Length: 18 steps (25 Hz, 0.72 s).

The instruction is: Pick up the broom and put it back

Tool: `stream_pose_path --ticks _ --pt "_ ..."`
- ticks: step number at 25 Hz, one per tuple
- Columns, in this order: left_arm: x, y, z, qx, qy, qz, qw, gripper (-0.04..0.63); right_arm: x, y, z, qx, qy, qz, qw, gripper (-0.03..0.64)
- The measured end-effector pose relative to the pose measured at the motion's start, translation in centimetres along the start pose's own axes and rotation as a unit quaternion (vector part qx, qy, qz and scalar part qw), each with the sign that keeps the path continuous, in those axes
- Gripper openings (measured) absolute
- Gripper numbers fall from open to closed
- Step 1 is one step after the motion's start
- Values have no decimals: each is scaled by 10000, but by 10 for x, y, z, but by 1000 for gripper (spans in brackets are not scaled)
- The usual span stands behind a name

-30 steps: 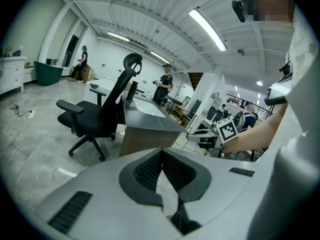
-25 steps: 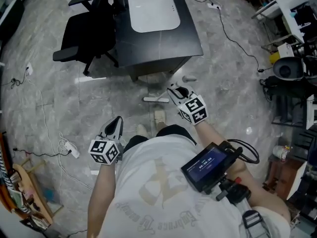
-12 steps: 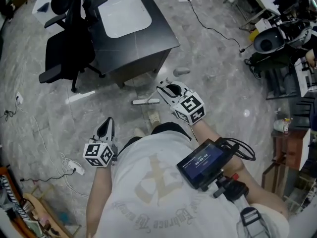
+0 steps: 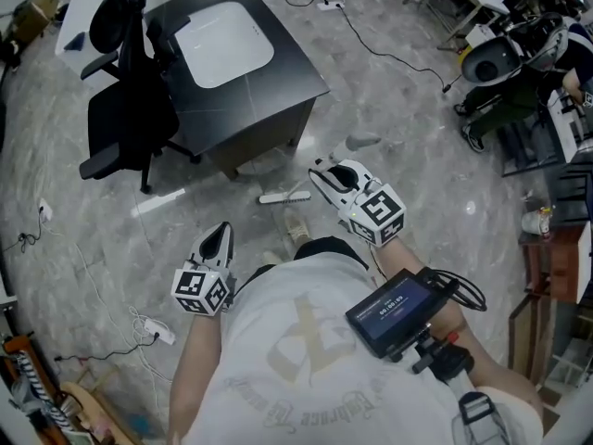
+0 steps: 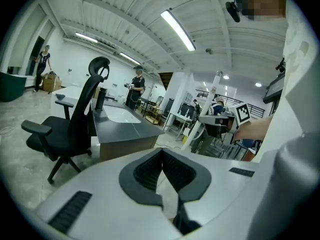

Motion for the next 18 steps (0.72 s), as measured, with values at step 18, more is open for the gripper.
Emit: stream_pose_path --ticks 18 --pt "13 -11 7 444 181 34 9988 11 17 4 -39 363 72 100 9993 95"
Point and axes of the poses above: the fingertips, and each gripper's own axes: z forward along the fingers, y to its left, x out of its underside, the point moved 7 cm from there along -z, backward along the fingers, and after that the axes turned 10 degrees about -z, right-handed, at the moved point
